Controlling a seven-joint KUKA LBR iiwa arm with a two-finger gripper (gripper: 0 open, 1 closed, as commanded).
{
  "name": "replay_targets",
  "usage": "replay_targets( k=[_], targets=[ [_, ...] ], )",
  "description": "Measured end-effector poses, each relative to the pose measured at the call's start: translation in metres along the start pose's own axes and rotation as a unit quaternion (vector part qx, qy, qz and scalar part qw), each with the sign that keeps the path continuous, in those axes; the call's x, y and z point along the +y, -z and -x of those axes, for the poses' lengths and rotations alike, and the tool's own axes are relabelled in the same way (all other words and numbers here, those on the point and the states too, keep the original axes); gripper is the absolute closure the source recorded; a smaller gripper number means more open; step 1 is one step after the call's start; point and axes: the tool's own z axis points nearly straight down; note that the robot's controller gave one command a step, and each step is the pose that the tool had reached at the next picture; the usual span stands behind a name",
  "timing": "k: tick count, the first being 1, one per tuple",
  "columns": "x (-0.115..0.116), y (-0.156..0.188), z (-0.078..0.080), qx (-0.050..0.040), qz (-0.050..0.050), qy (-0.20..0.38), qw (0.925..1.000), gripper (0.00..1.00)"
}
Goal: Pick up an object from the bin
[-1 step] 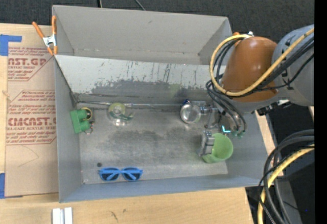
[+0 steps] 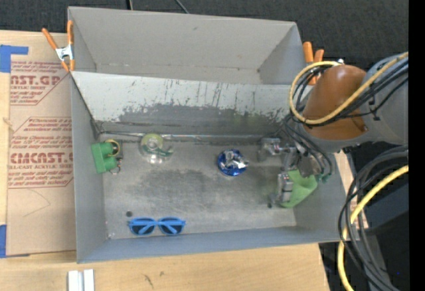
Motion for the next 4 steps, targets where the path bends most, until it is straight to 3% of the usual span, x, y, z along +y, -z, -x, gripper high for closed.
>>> replay_targets(
  k=[1, 2, 3, 4],
  targets=[
    [-0.035, 0.023, -0.027, -0.0026, -0.004, -0.102, 0.9947, 0.00],
    [-0.034, 0.027, -0.024, -0.0030, -0.004, -0.109, 0.9941, 0.00],
    [-0.036, -0.007, -0.033, -0.0048, -0.004, -0.143, 0.9898, 0.00],
    [-0.036, -0.006, -0.032, -0.0068, -0.004, -0.142, 0.9898, 0.00]
  ],
)
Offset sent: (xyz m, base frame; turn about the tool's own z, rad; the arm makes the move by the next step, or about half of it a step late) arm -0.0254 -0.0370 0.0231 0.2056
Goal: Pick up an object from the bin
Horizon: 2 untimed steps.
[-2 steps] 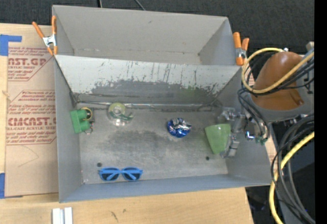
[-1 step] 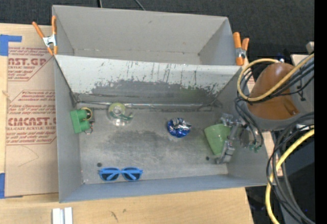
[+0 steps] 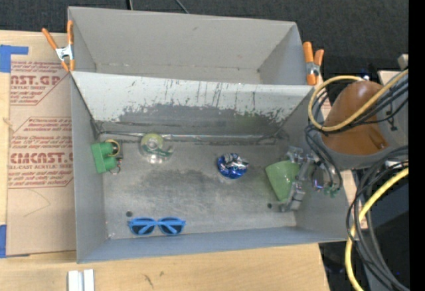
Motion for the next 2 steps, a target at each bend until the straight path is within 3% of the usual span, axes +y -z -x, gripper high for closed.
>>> replay_targets(
  k=[1, 2],
  targets=[
    [0.001, 0.001, 0.000, 0.0010, 0.000, 0.000, 1.0000, 1.00],
    [0.002, 0.056, 0.002, 0.0012, 0.000, 0.001, 1.0000, 1.00]
  ],
)
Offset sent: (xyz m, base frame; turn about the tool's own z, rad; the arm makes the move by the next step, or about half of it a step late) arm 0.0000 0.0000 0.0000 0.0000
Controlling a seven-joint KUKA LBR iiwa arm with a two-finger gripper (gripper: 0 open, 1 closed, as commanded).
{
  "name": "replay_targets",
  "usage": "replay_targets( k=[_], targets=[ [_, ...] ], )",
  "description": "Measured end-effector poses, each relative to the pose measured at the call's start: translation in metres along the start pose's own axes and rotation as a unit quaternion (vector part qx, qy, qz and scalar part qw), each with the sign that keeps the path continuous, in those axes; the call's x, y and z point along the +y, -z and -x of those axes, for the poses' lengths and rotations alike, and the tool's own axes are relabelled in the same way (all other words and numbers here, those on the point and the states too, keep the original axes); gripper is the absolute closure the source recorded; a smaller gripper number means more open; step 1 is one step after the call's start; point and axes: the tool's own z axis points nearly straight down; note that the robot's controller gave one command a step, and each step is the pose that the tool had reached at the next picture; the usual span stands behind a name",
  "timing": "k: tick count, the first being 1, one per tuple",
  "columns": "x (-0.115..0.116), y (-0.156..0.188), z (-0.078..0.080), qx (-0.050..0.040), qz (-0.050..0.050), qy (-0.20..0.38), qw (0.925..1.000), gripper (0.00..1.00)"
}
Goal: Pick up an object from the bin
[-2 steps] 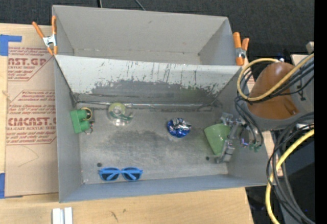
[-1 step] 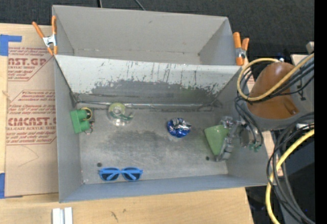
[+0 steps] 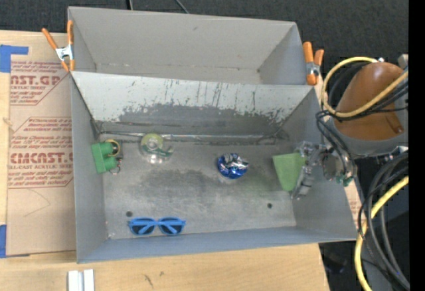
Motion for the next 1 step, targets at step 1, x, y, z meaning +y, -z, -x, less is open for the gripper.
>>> replay_targets(
  k=[1],
  targets=[
    [0.0008, 0.0645, 0.0024, -0.0013, 0.000, 0.000, 1.0000, 1.00]
  ],
)
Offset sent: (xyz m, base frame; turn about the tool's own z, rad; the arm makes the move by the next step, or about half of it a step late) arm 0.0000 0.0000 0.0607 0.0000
